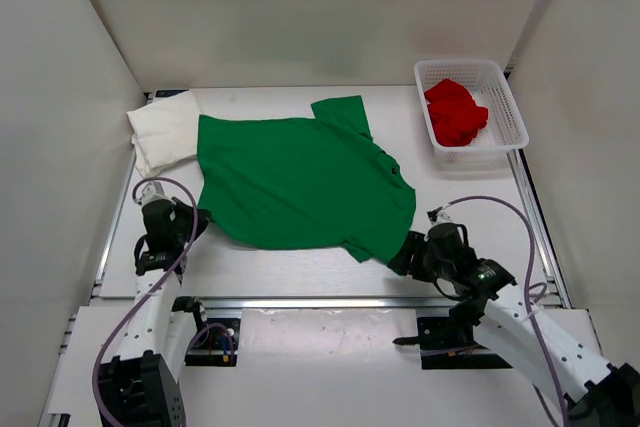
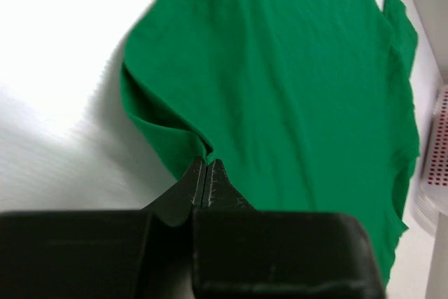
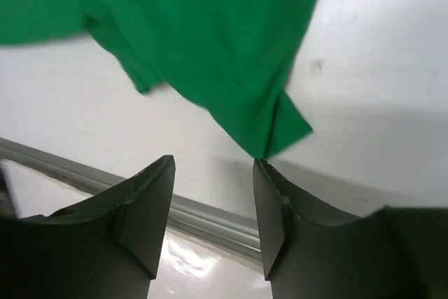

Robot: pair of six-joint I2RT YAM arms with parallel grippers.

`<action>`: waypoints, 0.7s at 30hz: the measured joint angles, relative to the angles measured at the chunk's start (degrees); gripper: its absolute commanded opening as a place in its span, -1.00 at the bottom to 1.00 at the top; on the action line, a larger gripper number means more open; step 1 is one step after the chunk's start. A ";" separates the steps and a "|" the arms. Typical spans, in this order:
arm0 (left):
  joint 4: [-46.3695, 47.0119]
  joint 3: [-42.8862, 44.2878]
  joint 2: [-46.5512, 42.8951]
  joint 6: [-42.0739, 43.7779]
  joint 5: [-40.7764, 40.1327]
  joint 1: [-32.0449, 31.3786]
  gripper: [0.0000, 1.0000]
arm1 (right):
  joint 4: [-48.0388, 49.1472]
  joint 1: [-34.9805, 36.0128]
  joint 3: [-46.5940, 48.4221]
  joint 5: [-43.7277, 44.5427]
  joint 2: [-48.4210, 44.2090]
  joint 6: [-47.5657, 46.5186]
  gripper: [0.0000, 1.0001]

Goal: Fold and stack the t-shirts
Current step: Grap the side of the flattened tshirt closest away from the robot with both arms

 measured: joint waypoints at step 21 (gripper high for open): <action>6.49 0.83 3.80 -1.11 3.04 -3.91 -1.00 | 11.82 -4.70 -1.29 1.27 13.88 -5.51 -0.14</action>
